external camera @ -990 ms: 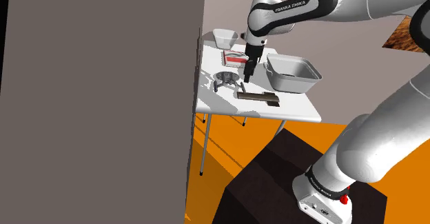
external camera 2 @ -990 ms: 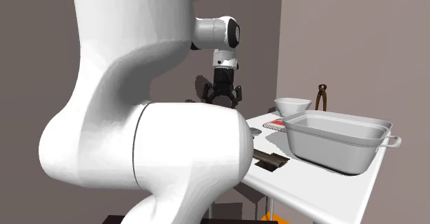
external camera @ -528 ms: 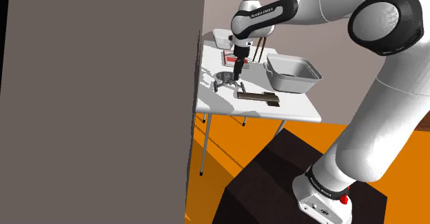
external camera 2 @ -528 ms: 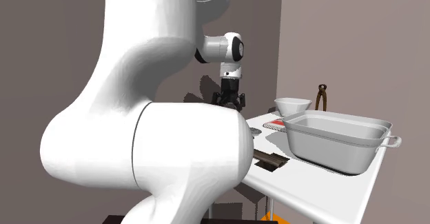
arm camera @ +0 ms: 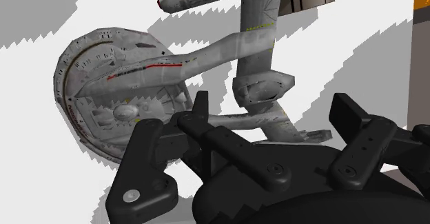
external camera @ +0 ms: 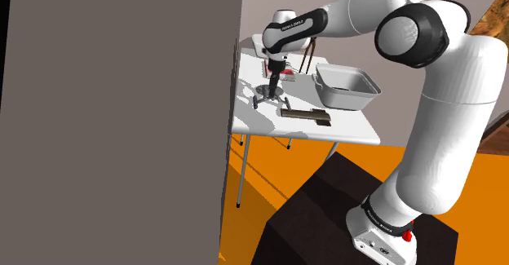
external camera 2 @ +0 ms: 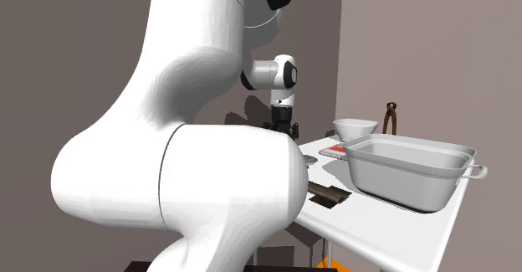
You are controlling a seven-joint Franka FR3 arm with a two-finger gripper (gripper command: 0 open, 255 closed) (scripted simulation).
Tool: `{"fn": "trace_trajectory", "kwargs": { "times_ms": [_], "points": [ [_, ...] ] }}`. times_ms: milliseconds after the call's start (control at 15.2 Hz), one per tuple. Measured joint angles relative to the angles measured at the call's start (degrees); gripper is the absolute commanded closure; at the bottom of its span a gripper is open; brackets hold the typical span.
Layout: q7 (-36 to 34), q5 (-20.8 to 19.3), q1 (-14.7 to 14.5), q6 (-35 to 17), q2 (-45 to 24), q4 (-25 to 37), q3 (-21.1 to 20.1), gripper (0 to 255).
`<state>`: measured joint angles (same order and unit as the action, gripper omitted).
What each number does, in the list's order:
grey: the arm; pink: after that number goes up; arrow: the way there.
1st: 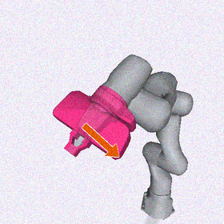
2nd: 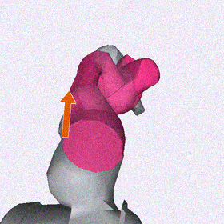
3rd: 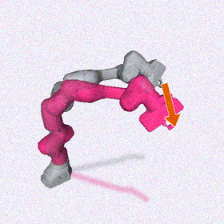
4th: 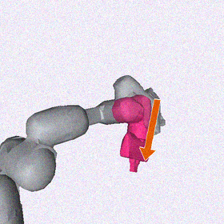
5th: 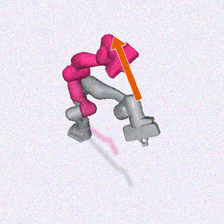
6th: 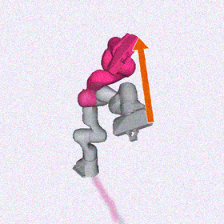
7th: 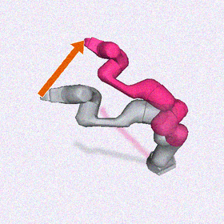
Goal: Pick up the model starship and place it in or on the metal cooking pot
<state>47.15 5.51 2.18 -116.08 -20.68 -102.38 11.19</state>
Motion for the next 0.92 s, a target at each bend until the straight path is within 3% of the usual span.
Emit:
{"fn": "trace_trajectory", "kwargs": {
  "times_ms": [660,726,924],
  "points": [
    [0.3,0.4,0.0,-3.1,-1.4,-1.7,-0.2,0],
    [0.3,0.4,0.0,-3.1,-1.4,-1.7,-0.2,255],
    [0.3,0.4,0.0,-3.1,-1.4,-1.7,-0.2,255]
  ]
}}
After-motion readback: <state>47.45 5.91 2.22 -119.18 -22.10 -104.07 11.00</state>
